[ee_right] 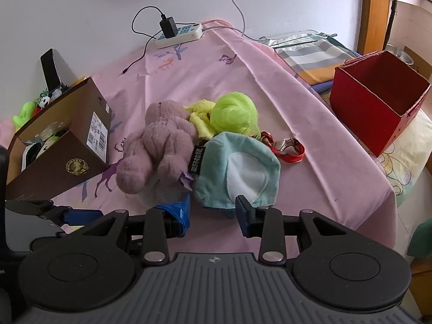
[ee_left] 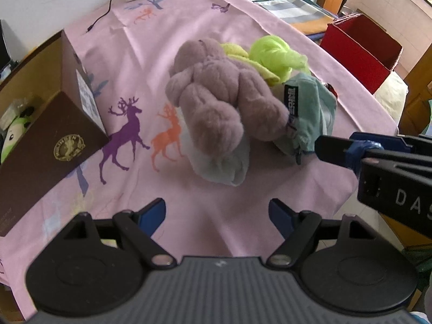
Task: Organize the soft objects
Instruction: 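Move the right gripper toward the mauve teddy bear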
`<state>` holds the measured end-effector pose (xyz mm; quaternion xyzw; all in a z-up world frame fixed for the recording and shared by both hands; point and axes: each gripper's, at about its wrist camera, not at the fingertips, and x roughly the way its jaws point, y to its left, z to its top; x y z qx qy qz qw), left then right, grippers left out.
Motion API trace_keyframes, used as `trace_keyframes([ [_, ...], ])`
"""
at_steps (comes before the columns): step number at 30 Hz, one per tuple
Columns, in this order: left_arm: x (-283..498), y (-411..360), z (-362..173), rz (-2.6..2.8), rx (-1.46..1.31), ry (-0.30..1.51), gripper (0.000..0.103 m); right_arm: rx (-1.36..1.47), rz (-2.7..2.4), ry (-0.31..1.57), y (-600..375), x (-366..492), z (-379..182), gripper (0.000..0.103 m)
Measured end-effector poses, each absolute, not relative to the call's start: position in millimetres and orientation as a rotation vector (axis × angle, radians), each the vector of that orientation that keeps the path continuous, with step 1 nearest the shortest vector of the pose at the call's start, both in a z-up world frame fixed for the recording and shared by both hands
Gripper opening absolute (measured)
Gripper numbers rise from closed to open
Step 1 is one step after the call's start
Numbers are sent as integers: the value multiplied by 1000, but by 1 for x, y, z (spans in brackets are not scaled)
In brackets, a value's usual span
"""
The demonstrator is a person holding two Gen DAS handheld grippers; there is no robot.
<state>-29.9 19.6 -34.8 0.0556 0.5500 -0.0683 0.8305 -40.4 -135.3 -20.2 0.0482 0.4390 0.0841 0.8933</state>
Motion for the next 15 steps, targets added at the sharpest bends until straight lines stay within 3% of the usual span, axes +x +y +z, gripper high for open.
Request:
trace_keyframes([
  [15,-29,22,-36,-257,93,1189,80,88,108,913,-132,-49,-18,19],
])
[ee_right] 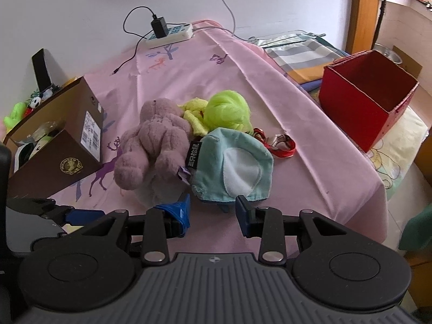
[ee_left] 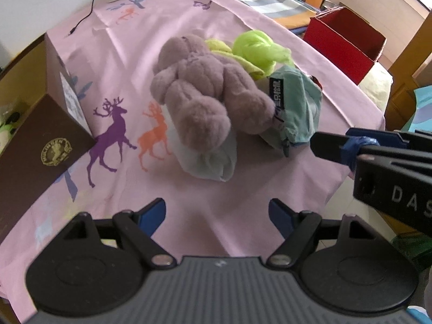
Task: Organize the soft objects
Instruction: 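Move the right gripper toward the mauve teddy bear, then close the right gripper on the teddy bear and lift it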
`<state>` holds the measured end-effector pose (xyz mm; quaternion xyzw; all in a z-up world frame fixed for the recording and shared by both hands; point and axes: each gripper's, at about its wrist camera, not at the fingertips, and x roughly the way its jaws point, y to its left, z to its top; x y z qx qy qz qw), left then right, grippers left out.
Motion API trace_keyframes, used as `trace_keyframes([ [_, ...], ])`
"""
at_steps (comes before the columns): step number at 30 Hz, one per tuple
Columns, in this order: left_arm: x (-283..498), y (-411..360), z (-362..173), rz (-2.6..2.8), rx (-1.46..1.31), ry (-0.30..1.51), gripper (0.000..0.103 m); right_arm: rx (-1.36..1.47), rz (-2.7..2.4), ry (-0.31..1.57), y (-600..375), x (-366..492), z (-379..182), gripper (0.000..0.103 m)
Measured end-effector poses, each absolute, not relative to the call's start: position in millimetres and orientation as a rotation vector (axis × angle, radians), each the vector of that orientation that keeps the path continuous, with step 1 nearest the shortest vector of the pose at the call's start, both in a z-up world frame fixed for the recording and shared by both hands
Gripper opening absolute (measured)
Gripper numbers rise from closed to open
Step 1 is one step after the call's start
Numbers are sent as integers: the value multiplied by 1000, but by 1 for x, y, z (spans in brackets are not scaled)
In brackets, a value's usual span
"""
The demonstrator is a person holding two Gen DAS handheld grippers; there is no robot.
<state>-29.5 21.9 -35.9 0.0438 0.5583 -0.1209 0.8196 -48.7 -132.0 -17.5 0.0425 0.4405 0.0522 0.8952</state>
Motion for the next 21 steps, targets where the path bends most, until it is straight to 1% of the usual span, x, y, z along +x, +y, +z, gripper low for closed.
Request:
trace_keyframes([
  [4,-29,25,-34,-266,93,1200,80,96,91,911,-135,-48,-16,19],
  [9,-26,33,-17,-292,54,1113,80,129,129,888,-140,-37,-10,21],
  [17,-17,52,6,-289,-12,1028,80,197,296,852,-144,4,1,22],
  [21,-1,58,12,-299,-101,987,81,210,396,861,-142,24,2,23],
])
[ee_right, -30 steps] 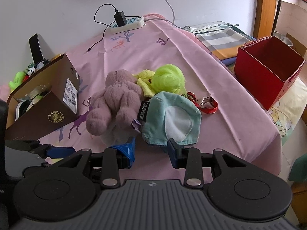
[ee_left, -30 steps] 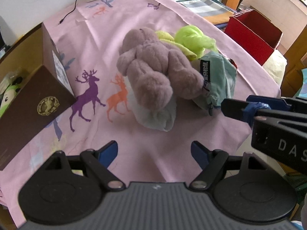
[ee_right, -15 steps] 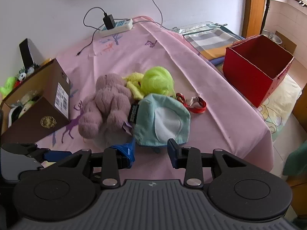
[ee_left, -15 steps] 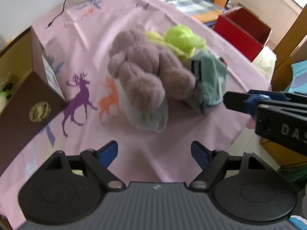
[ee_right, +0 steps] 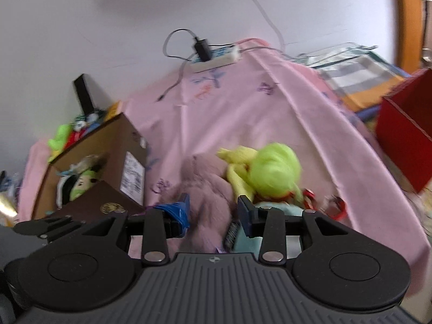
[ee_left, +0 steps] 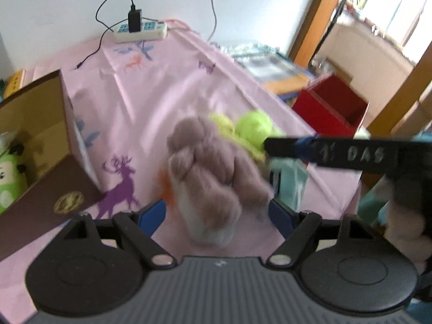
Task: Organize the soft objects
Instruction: 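Close the right gripper on the teddy bear and lift it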
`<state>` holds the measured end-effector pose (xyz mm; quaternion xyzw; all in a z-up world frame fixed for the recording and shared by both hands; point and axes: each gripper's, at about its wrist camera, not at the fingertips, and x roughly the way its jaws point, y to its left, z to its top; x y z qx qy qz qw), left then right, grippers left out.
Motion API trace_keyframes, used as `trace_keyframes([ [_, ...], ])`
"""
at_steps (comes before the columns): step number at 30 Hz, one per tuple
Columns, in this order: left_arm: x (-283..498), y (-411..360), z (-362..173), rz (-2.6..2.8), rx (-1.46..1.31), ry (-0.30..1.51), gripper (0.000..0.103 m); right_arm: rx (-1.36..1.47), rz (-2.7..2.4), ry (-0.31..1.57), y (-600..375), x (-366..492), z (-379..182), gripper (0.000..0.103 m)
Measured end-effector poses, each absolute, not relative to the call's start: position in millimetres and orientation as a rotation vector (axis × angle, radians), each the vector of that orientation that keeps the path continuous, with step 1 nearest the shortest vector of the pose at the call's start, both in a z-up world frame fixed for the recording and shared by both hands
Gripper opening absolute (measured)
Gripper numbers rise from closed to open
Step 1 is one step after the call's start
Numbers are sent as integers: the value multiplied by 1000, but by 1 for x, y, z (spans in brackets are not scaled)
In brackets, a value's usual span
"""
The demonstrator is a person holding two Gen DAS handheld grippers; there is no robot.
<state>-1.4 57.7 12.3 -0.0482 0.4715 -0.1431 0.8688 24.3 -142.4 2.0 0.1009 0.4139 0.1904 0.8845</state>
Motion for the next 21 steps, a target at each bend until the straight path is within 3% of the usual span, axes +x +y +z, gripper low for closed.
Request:
trace_keyframes([
  [16,61,64,-45,-309,-317,1073,80,218,623,1088,-138,94,-39,24],
  [21,57,46,-40,-301,-203,1023,64,236,665,1128,-141,104,-45,26],
])
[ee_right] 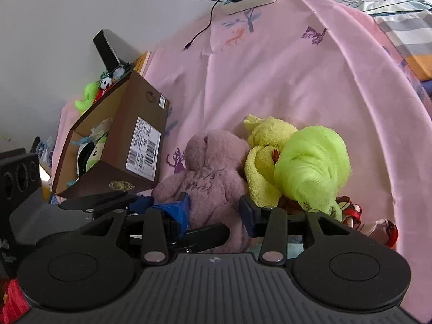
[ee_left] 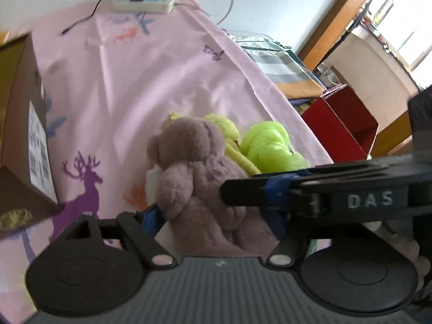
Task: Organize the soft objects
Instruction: 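Close the right gripper on the teddy bear and lift it, then carry the teddy bear in the right gripper over the brown cardboard box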
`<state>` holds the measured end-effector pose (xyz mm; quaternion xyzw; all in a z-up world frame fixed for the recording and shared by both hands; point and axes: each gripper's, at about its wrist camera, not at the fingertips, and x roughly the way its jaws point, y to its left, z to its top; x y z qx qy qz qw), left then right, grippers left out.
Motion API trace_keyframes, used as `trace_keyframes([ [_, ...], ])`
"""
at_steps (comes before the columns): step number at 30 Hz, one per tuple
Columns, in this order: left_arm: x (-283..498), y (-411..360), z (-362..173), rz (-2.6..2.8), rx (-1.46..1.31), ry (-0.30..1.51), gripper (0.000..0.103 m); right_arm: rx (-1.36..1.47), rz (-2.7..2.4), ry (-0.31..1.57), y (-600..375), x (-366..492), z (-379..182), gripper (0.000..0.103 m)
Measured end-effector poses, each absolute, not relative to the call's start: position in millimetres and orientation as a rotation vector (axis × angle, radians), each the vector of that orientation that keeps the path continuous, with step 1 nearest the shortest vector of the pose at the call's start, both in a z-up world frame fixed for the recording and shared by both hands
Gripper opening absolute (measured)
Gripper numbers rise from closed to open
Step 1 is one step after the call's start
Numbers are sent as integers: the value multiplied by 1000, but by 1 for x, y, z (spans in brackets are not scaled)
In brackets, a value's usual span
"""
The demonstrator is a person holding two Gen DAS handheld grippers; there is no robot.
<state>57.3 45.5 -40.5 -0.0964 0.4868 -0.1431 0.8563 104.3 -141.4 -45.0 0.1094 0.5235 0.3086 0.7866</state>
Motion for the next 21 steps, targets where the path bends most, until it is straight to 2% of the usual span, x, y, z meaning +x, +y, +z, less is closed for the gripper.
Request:
trace_keyframes([
  [2,55,42,-39,-297,-168,1006,56,237,681,1137,-143,105,-46,26],
  [4,52,39,-34,-296,-133,991,42,240,702,1140,-145,104,-47,26],
  [7,46,31,-26,-298,-70,958,34,229,715,1106,-147,100,-45,23],
  [10,42,30,-21,-314,-86,931,29,228,724,1081,-148,100,-42,21],
  [21,25,40,15,-337,-84,796,29,313,742,988,-147,90,-16,20],
])
